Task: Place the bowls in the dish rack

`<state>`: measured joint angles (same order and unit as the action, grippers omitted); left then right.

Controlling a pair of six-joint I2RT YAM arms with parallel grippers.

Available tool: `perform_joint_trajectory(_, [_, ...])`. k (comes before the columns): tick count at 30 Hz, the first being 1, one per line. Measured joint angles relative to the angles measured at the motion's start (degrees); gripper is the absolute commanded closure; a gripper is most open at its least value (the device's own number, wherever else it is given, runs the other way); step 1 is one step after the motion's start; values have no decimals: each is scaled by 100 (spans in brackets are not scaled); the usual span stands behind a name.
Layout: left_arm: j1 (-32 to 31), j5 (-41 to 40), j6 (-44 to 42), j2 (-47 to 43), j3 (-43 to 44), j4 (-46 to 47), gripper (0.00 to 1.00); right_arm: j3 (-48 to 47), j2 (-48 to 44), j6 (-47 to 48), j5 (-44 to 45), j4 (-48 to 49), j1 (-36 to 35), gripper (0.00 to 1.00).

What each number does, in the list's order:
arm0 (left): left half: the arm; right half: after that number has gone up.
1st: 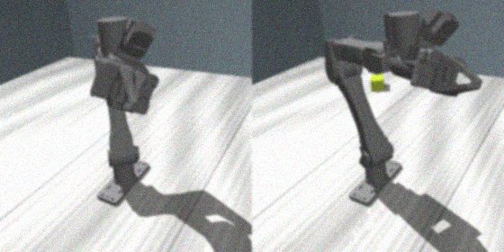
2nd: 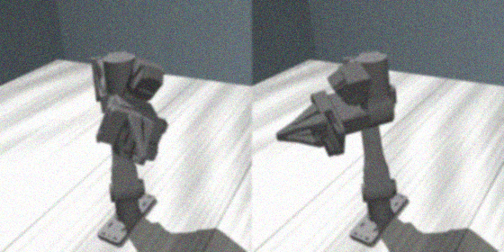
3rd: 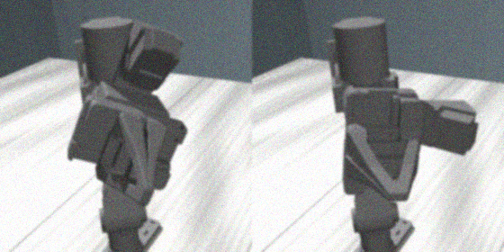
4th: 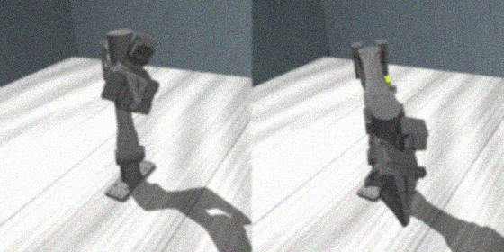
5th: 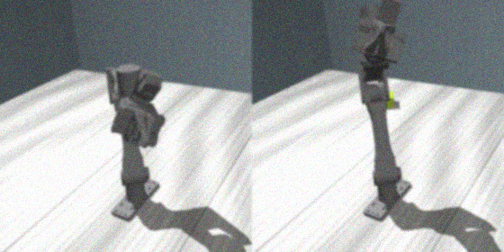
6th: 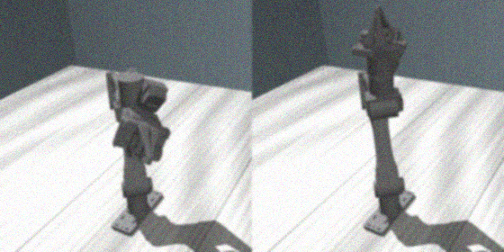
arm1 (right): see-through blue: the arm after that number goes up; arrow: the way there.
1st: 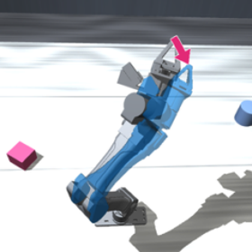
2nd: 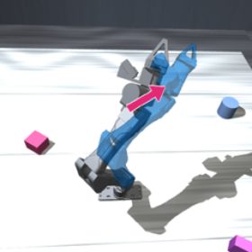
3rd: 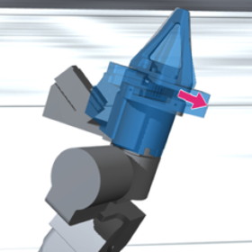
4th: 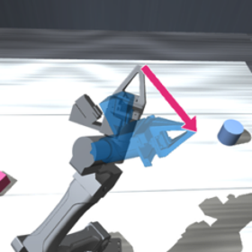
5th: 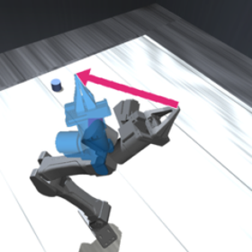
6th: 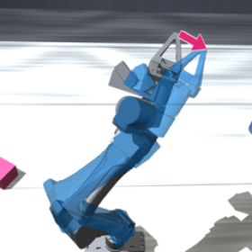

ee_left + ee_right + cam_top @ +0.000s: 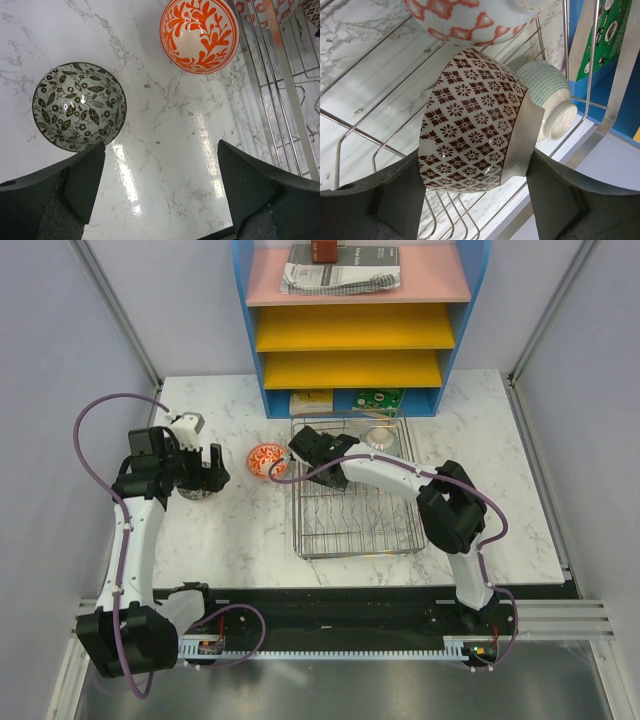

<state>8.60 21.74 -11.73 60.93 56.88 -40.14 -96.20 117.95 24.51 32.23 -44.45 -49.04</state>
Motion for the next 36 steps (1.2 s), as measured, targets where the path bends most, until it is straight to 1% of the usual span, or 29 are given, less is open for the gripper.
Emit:
perform_joint_trajectory(2, [17, 42, -11, -2, -20, 4, 0, 20, 0, -33, 42, -2, 0, 96])
perform_joint_trajectory(3, [26, 57, -15, -2, -24, 7, 0, 22, 0, -48, 48, -4, 0, 93])
perform_joint_trajectory(4, [33, 81, -17, -2, -28, 7, 0, 26, 0, -57, 48, 0, 0, 83])
perform_joint_trajectory(6, [35, 92, -22, -2, -33, 17, 0, 44, 0, -74, 72, 7, 2, 74])
perform_joint_trajectory(7, [39, 96, -24, -2, -35, 24, 0, 52, 0, -74, 85, 9, 0, 63])
perform_joint_trajectory(10, [46, 98, -28, -2, -39, 44, 0, 83, 0, -74, 122, 33, 0, 39])
perform_joint_trajectory(12, [55, 105, -31, -7, -46, 48, 0, 105, 0, -74, 149, 52, -4, 30])
perform_joint_trajectory(13, [61, 107, -31, -11, -50, 50, 0, 111, 0, -74, 155, 57, -11, 20])
perform_joint_trajectory(14, [66, 109, -31, -17, -57, 55, 0, 118, 0, -74, 168, 66, -15, 16])
perform_joint_trajectory(15, [70, 109, -31, -26, -61, 59, 0, 127, 0, -74, 173, 74, -17, 15])
perform_joint_trajectory(16, [72, 109, -31, -35, -61, 61, 0, 136, 0, -72, 170, 72, -20, 6])
perform_joint_trajectory(17, [70, 109, -33, -46, -61, 72, 0, 146, 0, -81, 164, 72, -20, 2])
perform_joint_trajectory(30, [72, 111, -35, -107, -61, 103, 0, 219, 0, -133, -52, 37, 22, 2])
perform_joint_trajectory(36, [72, 111, -35, -109, -61, 103, 0, 28, 0, -181, -321, -210, 44, 2])
